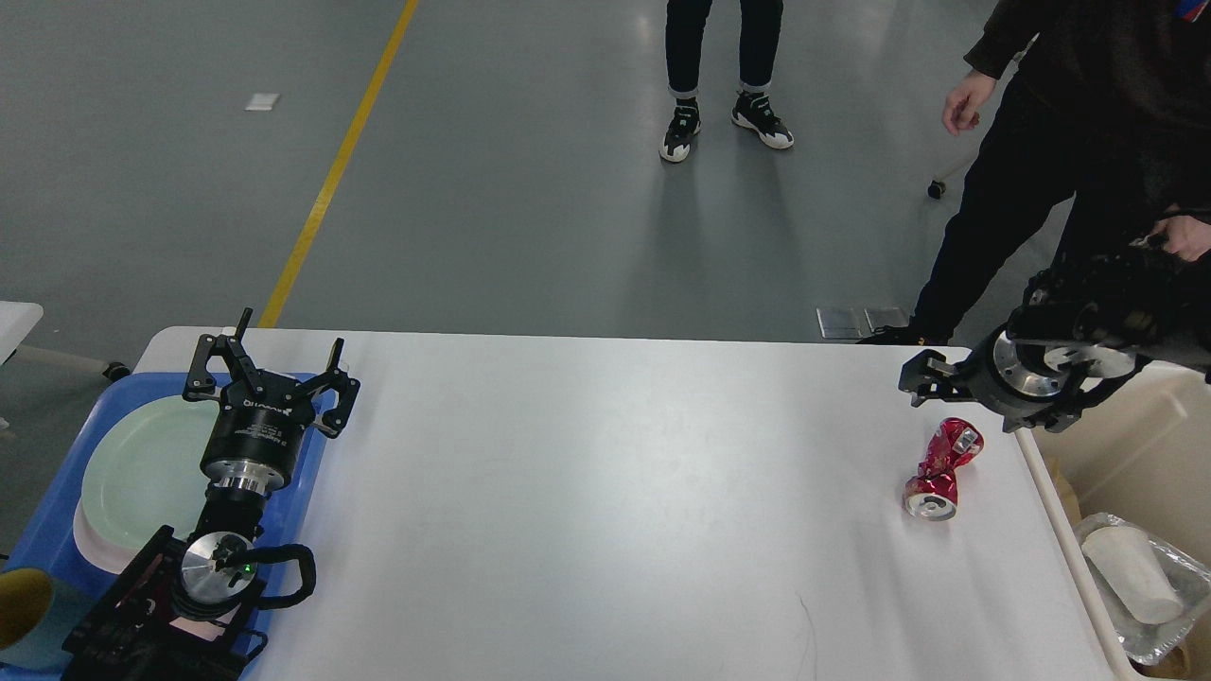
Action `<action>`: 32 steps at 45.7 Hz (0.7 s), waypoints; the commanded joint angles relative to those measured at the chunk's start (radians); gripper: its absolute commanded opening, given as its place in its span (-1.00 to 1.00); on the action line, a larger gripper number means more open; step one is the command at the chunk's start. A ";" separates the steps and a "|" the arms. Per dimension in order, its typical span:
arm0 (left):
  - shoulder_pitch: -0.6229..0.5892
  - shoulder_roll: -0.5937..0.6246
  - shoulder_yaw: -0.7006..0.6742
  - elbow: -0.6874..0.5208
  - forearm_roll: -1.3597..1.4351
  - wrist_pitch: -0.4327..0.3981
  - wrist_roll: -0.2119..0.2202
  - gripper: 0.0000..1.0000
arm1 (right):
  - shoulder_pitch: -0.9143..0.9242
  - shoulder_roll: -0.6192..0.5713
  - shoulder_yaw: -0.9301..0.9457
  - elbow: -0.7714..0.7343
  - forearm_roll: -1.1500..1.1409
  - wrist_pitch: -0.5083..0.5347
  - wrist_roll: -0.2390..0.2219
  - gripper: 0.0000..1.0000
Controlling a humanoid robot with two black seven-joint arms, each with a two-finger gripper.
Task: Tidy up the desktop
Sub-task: 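Move the right gripper down to the crushed red can, then grasp the red can with the right gripper and lift it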
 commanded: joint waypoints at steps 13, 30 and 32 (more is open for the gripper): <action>0.000 0.000 0.001 0.000 0.000 -0.002 0.000 0.93 | -0.305 0.083 0.057 -0.318 -0.001 -0.017 -0.001 0.96; 0.000 0.000 0.001 0.000 0.000 0.000 0.000 0.93 | -0.379 0.086 0.098 -0.319 0.002 -0.152 0.000 0.79; 0.000 0.000 0.001 0.000 0.000 0.000 0.000 0.93 | -0.389 0.087 0.098 -0.318 0.002 -0.158 0.000 0.64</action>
